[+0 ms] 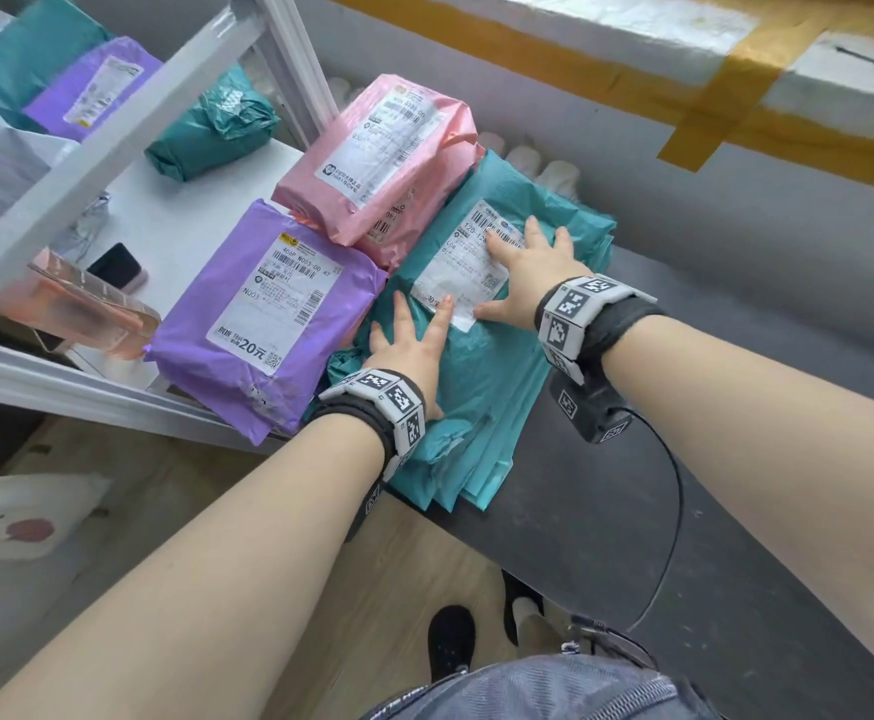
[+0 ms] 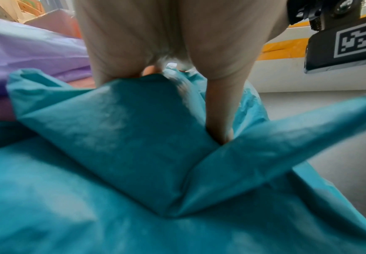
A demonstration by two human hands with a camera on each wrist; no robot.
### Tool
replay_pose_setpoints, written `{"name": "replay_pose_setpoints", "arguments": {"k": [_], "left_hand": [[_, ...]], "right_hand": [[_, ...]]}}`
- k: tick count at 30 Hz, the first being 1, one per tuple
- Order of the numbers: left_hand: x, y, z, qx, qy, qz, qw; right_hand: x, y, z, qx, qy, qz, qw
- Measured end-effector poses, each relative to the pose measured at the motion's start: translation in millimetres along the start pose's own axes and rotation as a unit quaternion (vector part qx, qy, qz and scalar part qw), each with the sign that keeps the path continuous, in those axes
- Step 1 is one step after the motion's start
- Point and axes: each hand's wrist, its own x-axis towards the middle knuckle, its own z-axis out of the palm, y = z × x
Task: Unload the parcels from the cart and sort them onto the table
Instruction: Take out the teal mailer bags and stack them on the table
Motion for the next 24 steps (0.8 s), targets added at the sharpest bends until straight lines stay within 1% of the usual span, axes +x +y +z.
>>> {"name": "replay_pose_setpoints", "arguments": {"k": [5,8,13,17,21,24], "left_hand": [[0,2,0,0.006,-0.001,-0.004,1.0],[-2,-1,-3,0.005,-0.01,0.004,1.0],[-11,-11,-19,-0.014,-0.015,0.031,0.999],[-28,-23,-36,-0.033,0.03,0.079,0.996],[-47,-31,-49,0.009,0.087,0.145,0.986],[-62,-29,-53,0.038,0.111,0.202,0.972]], "right_hand": [[-1,3,4,0.01,-0.004,-0.003,1.0],[-6,0,0,0.012,-0.006,0.005,1.0],[-25,-6,-4,0.047,0.034,0.026,0.998],[-55,-16,0,0.051,0.066,0.069,0.994],[-94,-34,6,0.066,0.083,0.112,0.988],[-127,-42,11,0.072,0.104,0.141,0.982]]}}
